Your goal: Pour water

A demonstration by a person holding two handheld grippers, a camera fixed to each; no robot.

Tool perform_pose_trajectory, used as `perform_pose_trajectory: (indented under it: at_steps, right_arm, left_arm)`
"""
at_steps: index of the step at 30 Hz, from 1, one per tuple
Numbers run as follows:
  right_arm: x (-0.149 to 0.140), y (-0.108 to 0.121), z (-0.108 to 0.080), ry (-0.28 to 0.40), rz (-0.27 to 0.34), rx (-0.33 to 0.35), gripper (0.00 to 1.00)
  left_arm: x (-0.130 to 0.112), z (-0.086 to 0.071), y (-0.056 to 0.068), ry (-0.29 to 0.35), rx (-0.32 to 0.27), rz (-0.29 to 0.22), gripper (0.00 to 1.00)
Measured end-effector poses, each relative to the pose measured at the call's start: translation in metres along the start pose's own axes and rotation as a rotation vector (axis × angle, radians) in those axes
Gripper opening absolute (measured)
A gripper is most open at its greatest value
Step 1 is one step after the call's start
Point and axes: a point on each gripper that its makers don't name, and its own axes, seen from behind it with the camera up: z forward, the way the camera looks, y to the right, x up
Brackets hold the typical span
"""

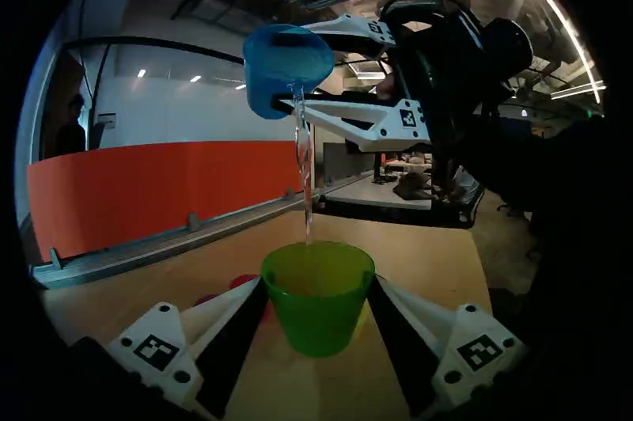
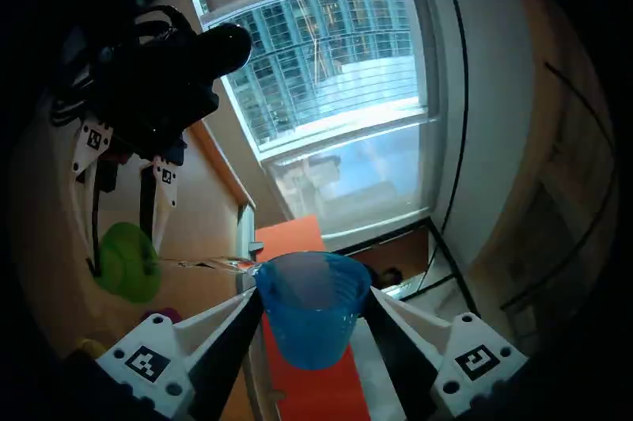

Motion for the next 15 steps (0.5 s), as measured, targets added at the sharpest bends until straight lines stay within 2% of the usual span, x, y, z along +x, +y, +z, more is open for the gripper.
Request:
perform_pose_trajectory:
  at_steps: [15]
  right_arm:
    - [-0.0022,0.0082,0.0011,-0.009,-0.062,-0.015,0.89]
  left_arm:
    - [0.0012,0.0011,0.0002,-0.001,0.000,0.002,0.86]
